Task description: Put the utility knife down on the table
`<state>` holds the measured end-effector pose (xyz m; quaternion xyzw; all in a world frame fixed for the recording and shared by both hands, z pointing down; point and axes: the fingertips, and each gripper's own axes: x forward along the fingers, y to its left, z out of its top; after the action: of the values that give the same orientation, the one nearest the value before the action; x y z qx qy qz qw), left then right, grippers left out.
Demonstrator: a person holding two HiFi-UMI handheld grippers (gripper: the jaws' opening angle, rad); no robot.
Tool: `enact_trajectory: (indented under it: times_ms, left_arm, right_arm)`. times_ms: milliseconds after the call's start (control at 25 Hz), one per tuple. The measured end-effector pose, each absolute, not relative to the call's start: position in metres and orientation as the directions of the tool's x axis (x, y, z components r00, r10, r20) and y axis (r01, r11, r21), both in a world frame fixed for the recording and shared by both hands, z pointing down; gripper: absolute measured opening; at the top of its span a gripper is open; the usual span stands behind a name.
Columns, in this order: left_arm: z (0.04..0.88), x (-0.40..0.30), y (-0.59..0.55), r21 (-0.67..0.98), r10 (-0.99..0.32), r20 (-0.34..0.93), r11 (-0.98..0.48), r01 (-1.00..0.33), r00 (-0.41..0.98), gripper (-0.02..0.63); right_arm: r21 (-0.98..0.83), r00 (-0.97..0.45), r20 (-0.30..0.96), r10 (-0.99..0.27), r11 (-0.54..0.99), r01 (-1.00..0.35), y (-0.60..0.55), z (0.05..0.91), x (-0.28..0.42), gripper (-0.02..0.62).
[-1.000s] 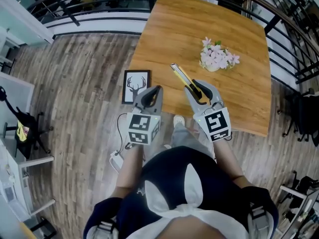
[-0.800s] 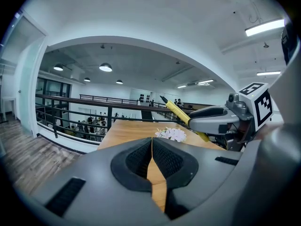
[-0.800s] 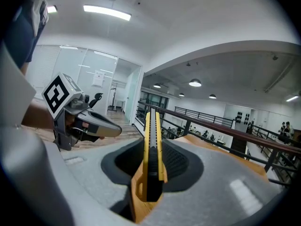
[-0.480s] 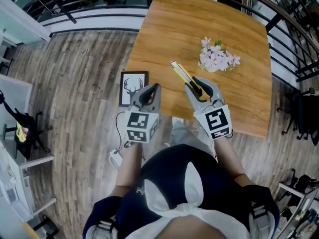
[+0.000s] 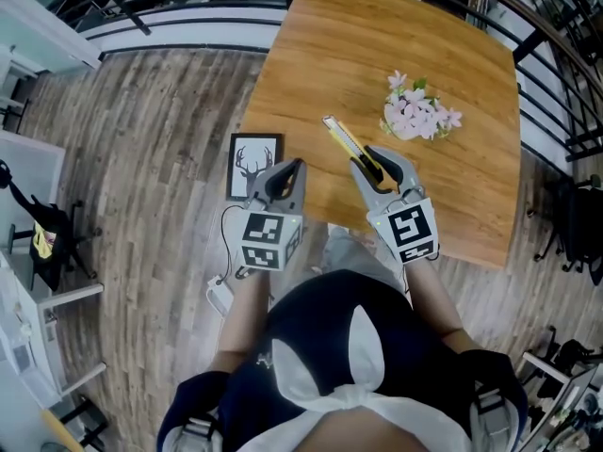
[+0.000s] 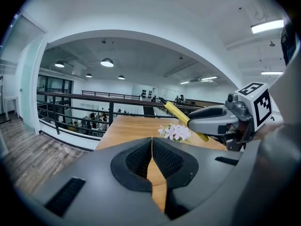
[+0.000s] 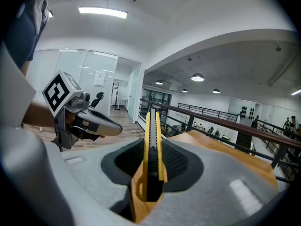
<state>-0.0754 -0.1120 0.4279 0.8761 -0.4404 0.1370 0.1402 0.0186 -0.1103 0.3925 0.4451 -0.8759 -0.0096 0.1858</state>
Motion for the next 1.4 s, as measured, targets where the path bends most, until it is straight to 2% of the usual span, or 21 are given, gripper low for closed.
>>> enact_trajectory:
  times_ms: [1400]
  left_arm:
    - [0.464,-0.099,-0.163,0.130,-0.764,0.457,-0.449,-0.884,0.455,0.023]
  right_arm:
    - [0.135,-0.628,0.448,-0.637,0.742,-0.657,-0.168,0.465,0.018,0.117]
